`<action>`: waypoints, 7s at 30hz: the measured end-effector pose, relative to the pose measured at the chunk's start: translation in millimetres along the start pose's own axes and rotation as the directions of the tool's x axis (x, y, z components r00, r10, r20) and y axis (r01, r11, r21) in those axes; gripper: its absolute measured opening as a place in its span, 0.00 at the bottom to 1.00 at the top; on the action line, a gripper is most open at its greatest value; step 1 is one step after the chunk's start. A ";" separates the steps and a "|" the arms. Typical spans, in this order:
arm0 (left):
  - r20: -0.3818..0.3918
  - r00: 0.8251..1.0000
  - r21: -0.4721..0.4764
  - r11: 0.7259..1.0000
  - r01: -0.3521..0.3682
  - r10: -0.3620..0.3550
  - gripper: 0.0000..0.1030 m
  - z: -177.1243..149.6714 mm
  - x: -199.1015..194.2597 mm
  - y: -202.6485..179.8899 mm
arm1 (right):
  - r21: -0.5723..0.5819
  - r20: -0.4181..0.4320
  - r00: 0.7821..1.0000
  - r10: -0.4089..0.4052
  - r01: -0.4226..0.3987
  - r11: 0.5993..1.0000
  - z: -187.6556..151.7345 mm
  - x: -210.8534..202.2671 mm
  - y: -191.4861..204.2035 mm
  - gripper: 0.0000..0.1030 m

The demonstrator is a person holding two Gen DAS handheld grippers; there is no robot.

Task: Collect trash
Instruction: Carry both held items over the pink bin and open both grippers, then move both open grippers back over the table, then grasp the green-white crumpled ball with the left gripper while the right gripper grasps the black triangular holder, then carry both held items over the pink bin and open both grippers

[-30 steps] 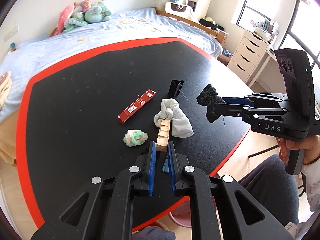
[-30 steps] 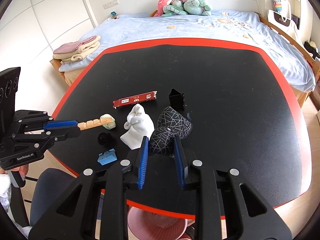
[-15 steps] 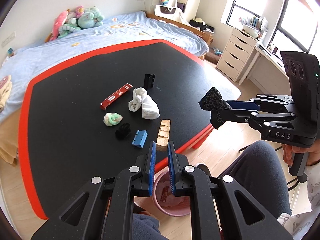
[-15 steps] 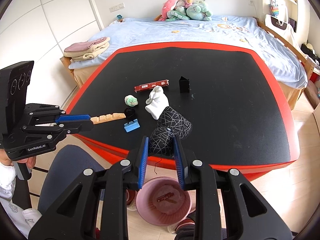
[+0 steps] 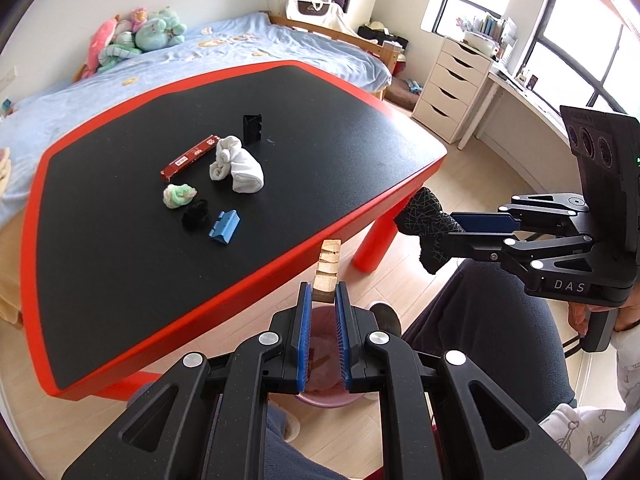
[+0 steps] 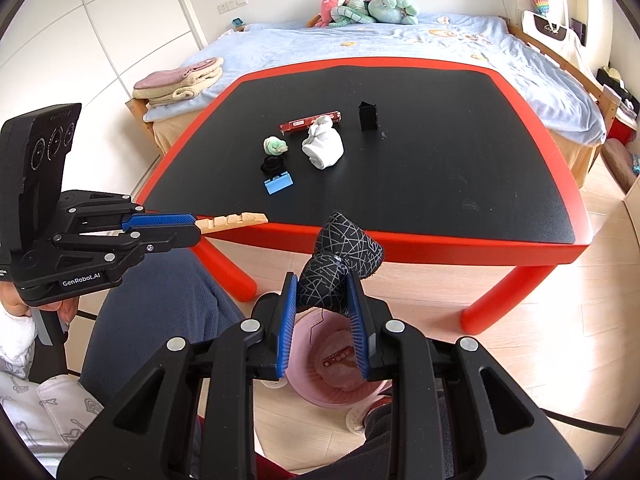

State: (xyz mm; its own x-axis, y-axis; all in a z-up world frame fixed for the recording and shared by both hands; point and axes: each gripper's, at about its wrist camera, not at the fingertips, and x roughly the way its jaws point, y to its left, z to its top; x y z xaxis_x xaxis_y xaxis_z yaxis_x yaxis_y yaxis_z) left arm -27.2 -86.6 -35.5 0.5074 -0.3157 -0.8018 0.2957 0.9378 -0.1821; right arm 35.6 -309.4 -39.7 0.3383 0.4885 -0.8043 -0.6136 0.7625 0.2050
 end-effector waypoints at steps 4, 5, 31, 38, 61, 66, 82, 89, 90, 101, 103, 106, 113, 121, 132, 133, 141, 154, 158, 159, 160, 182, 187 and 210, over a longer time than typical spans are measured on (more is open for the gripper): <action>-0.013 1.000 0.007 1.000 0.010 -0.010 0.12 -8.6 2.8 -7.4 | 0.003 -0.016 1.000 0.008 -0.008 1.000 -15.1 -0.2 3.3 0.24; -0.016 1.000 0.009 1.000 0.011 -0.011 0.12 -10.7 3.5 -9.4 | 0.005 -0.019 1.000 0.009 -0.009 1.000 -18.0 -0.1 3.7 0.24; 0.008 0.998 -0.039 0.998 -0.054 0.054 0.92 -18.0 0.1 -3.6 | 0.049 -0.029 0.999 -0.042 0.043 0.998 -28.2 6.2 -3.3 0.94; 0.008 0.998 -0.062 0.996 -0.067 0.068 0.92 -18.8 -4.0 2.4 | 0.045 -0.031 0.999 -0.039 0.040 0.998 -24.7 7.8 -0.9 0.95; 0.042 0.992 -0.116 0.987 -0.113 0.118 0.92 -0.2 -18.8 35.8 | 0.010 0.011 0.999 -0.042 0.042 0.999 17.6 2.2 -1.6 0.96; 0.063 0.988 -0.126 0.983 -0.131 0.140 0.92 13.1 -23.6 47.3 | -0.007 0.037 0.998 -0.042 0.042 0.999 39.3 0.9 -2.7 0.96; 0.058 0.984 -0.169 0.973 -0.158 0.170 0.92 51.4 -3.9 96.3 | -0.070 0.046 0.999 -0.026 0.030 0.997 105.2 37.3 -2.8 0.96; 0.024 0.986 -0.183 0.970 -0.161 0.168 0.92 65.5 18.3 116.8 | -0.080 0.031 0.999 -0.028 0.031 0.996 134.1 66.2 -13.6 0.96; 0.017 0.986 -0.184 0.970 -0.160 0.166 0.92 67.2 22.2 119.0 | -0.078 0.028 0.999 -0.030 0.032 0.996 137.4 70.4 -15.3 0.96; -0.049 0.988 -0.200 0.968 -0.153 0.146 0.92 78.8 65.6 145.5 | -0.055 0.002 0.999 -0.039 0.039 0.998 171.5 122.0 -42.1 0.96; -0.059 0.988 -0.201 0.968 -0.151 0.141 0.92 80.6 72.1 148.5 | -0.052 -0.003 0.999 -0.039 0.039 0.998 176.8 130.9 -46.6 0.96; -0.071 0.988 -0.195 0.970 -0.147 0.136 0.92 82.5 81.0 150.3 | -0.052 -0.013 0.999 -0.038 0.037 0.998 182.9 144.7 -52.2 0.96; -0.094 0.988 -0.171 0.975 -0.140 0.126 0.88 84.2 93.3 149.3 | -0.055 -0.023 0.999 -0.024 0.022 0.998 192.4 168.9 -59.2 0.96; -0.113 0.986 -0.155 0.978 -0.137 0.120 0.68 77.1 97.1 149.9 | -0.068 -0.047 0.999 -0.026 0.023 0.997 194.6 190.8 -61.8 0.67; -0.118 0.987 -0.149 0.981 -0.126 0.109 0.41 76.7 100.2 145.6 | -0.081 -0.056 0.998 -0.014 0.009 0.997 194.4 200.1 -63.2 0.35; -0.118 0.987 -0.148 0.981 -0.127 0.110 0.38 76.4 99.8 145.9 | -0.083 -0.055 0.998 -0.014 0.009 0.997 194.2 200.4 -62.8 0.31; -0.111 0.988 -0.151 0.980 -0.127 0.110 0.20 75.8 98.3 148.2 | -0.087 -0.040 0.999 -0.011 0.007 0.996 193.7 198.3 -62.7 0.24; -0.061 0.990 -0.133 0.983 -0.130 0.123 0.19 79.6 69.4 131.2 | -0.091 0.011 1.000 -0.022 0.023 0.996 180.1 147.2 -48.3 0.24; -0.036 0.991 -0.117 0.985 -0.129 0.126 0.19 78.8 52.0 118.4 | -0.089 0.030 0.999 -0.019 0.021 0.996 167.6 118.6 -40.3 0.24; -0.029 0.992 -0.113 0.985 -0.128 0.126 0.19 78.3 47.2 114.4 | -0.089 0.035 0.999 -0.018 0.021 0.996 163.5 110.9 -38.2 0.24; -0.024 0.992 -0.108 0.986 -0.126 0.124 0.19 78.0 43.4 111.8 | -0.089 0.040 0.999 -0.017 0.021 0.996 159.0 103.2 -35.9 0.24; 0.011 0.998 -0.029 0.998 -0.059 0.059 0.19 28.7 -1.5 26.0 | -0.075 0.025 0.999 -0.039 0.040 0.996 33.2 0.6 -2.2 0.24; -0.009 0.999 -0.015 0.999 -0.036 0.036 0.19 12.3 2.3 9.2 | -0.063 -0.011 0.999 -0.030 0.029 0.998 5.1 -1.8 2.6 0.24; 0.008 1.000 -0.023 1.000 -0.021 0.021 0.87 -9.0 0.8 -7.9 | -0.016 -0.011 0.999 -0.039 0.039 0.999 -23.4 -6.6 2.9 0.91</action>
State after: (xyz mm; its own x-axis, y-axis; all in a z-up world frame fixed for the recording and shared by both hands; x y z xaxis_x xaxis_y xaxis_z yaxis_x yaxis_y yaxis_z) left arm -36.4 -92.9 -39.9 0.5204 -0.2969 -0.8007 0.2663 0.9473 -0.1782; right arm 14.9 -320.4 -46.9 0.3542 0.4534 -0.8179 -0.6111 0.7743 0.1646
